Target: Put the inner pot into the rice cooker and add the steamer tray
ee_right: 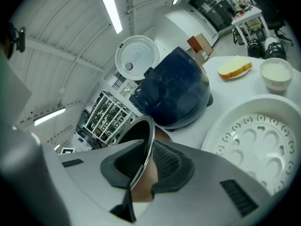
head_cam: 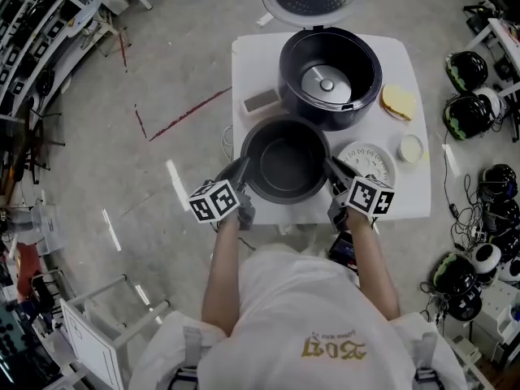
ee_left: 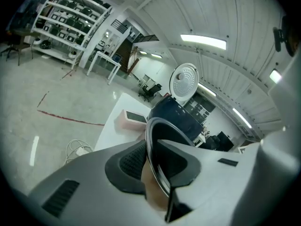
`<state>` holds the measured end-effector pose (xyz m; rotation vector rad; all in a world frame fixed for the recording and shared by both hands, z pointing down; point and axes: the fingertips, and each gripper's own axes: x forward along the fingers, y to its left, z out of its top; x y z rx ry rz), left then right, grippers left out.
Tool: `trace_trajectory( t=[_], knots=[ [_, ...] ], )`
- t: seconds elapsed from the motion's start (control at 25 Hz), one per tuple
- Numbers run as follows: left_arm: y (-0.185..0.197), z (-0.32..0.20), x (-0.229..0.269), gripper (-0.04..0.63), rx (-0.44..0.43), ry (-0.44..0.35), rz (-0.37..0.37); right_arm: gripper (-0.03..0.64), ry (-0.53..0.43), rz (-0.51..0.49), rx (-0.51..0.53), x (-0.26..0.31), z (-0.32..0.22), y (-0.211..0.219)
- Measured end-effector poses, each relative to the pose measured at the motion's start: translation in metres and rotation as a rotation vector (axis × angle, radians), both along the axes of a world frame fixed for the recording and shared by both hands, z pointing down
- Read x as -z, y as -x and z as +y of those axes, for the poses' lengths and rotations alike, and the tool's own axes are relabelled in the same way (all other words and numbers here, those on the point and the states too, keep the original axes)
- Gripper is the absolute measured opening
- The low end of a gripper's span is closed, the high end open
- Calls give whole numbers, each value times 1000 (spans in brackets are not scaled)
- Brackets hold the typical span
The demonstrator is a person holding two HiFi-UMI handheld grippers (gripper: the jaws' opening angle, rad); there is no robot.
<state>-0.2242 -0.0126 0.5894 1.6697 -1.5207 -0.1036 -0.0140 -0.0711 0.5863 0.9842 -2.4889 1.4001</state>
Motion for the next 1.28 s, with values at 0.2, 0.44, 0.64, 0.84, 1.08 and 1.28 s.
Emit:
trace_trajectory(
  t=[0.2, 0.44, 0.64, 0.84, 1.08, 1.28],
  knots=[
    [1, 3, 0, 83, 29, 2, 31, 64, 7, -34, -16, 2, 0, 0],
    [3, 6, 1, 75, 50, 0, 79, 57, 23, -40, -31, 1, 2, 0],
    [3, 15, 10, 72, 43, -21, 90, 43, 4, -103, -54, 14, 9, -1],
    [4, 17, 24, 69, 47, -68, 107, 41, -13, -152, -49, 32, 15, 2],
    [17, 19, 45, 67, 80, -122, 119, 38, -54, -194, -33, 57, 14, 9],
    [17, 24, 65, 64, 95, -161, 162, 38, -77, -222, -23, 79, 17, 14]
  ],
)
